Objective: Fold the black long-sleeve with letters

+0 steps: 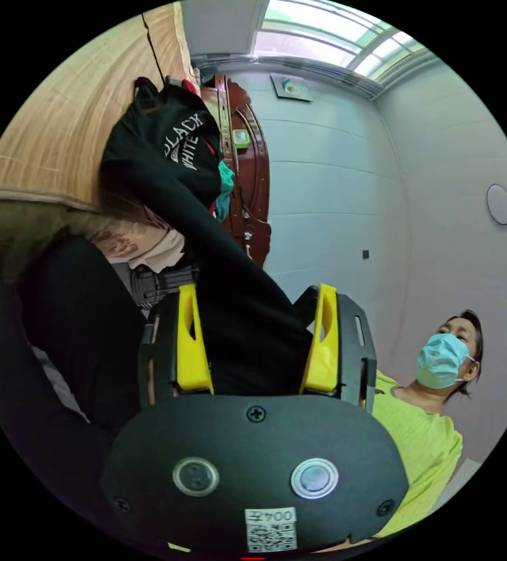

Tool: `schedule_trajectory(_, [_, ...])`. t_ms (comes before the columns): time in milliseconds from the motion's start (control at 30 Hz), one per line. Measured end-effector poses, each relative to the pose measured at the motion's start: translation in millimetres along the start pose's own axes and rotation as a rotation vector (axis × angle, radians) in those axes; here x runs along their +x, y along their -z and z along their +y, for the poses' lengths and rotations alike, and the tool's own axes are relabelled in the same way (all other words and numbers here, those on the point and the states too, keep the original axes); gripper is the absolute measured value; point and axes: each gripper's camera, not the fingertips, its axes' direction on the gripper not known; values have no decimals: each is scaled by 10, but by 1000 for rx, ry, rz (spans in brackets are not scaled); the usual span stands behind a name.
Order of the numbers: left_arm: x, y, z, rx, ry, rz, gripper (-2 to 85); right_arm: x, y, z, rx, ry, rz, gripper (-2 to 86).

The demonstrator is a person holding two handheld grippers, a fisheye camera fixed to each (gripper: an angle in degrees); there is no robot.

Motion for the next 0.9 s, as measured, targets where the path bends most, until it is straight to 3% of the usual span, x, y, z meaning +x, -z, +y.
schedule_trajectory(67, [37, 39, -48, 31, -32, -43, 147, -18, -50, 1, -11, -10, 42, 28])
schedule_trajectory(133, [187, 234, 27, 185, -92, -128, 99, -31, -54, 2, 7, -9, -16, 10])
schedule_trajectory(200, [308, 488, 107, 265, -111, -114, 90, -66, -5, -13, 45, 18, -143, 0])
schedule_trajectory(300, [813, 1064, 428, 362, -226, -101, 86, -58, 158, -42, 125, 45, -162, -5])
schedule_trajectory(367, [1215, 1362, 711, 343, -323, -181, 86, 109, 329, -65, 184, 7, -166, -7])
schedule_trajectory(467, [1568, 1746, 1210, 320, -348, -459, 88, 444, 463, -33, 258, -56, -154, -7])
schedule_trajectory(533, [1363, 2001, 1529, 373, -225, -654, 91, 684, 425, -23, 254, -101, -126, -7])
schedule_trajectory(733, [187, 1724, 1619, 487, 51, -789, 124, 1380, 162, -37, 270, -239, -89, -7])
schedule_trajectory(900, [409, 1370, 1594, 622, -92, -1133, 171, 1781, 44, -35, 276, -294, -56, -7])
